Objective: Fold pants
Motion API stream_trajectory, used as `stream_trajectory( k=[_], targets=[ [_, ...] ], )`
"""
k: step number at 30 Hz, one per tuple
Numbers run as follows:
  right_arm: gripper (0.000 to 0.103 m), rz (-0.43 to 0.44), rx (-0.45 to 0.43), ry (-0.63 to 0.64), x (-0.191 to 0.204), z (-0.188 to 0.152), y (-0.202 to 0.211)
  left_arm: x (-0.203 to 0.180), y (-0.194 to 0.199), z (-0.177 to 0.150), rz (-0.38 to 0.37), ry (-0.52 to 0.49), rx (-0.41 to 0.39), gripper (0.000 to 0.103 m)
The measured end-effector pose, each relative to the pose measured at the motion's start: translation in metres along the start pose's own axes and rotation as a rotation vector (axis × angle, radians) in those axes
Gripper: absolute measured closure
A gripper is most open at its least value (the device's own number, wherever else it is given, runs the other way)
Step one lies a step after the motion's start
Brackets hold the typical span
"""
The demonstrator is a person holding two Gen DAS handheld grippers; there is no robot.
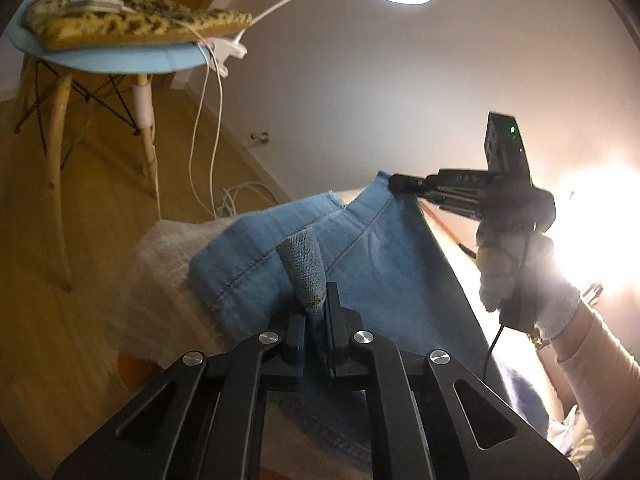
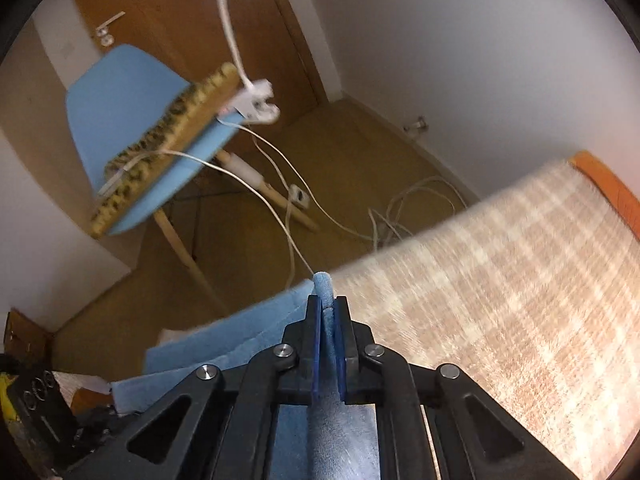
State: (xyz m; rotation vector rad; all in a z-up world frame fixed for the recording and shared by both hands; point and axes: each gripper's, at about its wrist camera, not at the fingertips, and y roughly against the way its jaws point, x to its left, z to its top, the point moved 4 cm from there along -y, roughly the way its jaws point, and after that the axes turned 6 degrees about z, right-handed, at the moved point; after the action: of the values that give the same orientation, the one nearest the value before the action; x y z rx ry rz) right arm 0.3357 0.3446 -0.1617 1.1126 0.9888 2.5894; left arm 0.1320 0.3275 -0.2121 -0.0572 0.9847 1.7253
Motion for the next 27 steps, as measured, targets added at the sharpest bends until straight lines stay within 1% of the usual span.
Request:
stream_trajectory(
  k=[4, 6, 10, 13, 15, 16, 17, 18, 19, 20, 21, 22, 25, 27],
  targets=[
    [0.100, -0.006, -0.015, 0.078, 0.028, 0.018, 0.001, 0.006, 0.016, 0.007, 0.021, -0.006, -0.040, 0.097],
    [0.100, -0.029, -0.017, 0.107, 0.036, 0.025, -0.007, 0.012, 0.017, 0.009, 0.037, -0.010, -0.042, 0.097],
    [0.100, -0.051, 0.006, 0.104, 0.033, 0.030, -0.032, 0.020, 0.008, 0.007, 0.056, -0.024, -0.009, 0.097],
    [0.100, -0.084, 0.036, 0.105, 0.024, 0.022, -0.048, 0.024, -0.002, 0.002, 0.069, -0.021, 0.023, 0.097],
    [0.100, -0.091, 0.052, 0.095, 0.017, 0.017, -0.054, 0.027, -0.003, 0.000, 0.067, -0.006, 0.029, 0.094],
    [0.097, -0.090, 0.056, 0.089, 0.015, 0.015, -0.055, 0.027, -0.004, 0.001, 0.076, -0.013, 0.031, 0.093],
    [0.090, -0.092, 0.060, 0.076, 0.011, 0.014, -0.054, 0.026, -0.004, 0.001, 0.082, -0.021, 0.033, 0.093],
    [0.086, -0.097, 0.058, 0.067, 0.009, 0.014, -0.053, 0.024, -0.003, 0.001, 0.087, -0.034, 0.036, 0.093],
    [0.075, -0.103, 0.054, 0.059, 0.007, 0.013, -0.050, 0.024, -0.004, 0.004, 0.096, -0.043, 0.035, 0.092],
    [0.066, -0.111, 0.044, 0.051, 0.006, 0.014, -0.046, 0.024, -0.003, 0.005, 0.111, -0.048, 0.031, 0.083],
    [0.064, -0.114, 0.031, 0.041, 0.005, 0.014, -0.040, 0.027, 0.000, 0.007, 0.154, -0.046, 0.025, 0.075],
    [0.064, -0.115, 0.018, 0.032, 0.005, 0.014, -0.033, 0.031, 0.002, 0.008, 0.172, -0.035, 0.021, 0.065],
    [0.063, -0.110, -0.006, 0.020, 0.010, 0.012, -0.012, 0.043, 0.010, 0.014, 0.176, 0.027, 0.026, 0.064],
    [0.062, -0.113, -0.018, 0.012, 0.015, 0.009, 0.004, 0.043, 0.016, 0.017, 0.174, 0.020, 0.027, 0.064]
  ],
)
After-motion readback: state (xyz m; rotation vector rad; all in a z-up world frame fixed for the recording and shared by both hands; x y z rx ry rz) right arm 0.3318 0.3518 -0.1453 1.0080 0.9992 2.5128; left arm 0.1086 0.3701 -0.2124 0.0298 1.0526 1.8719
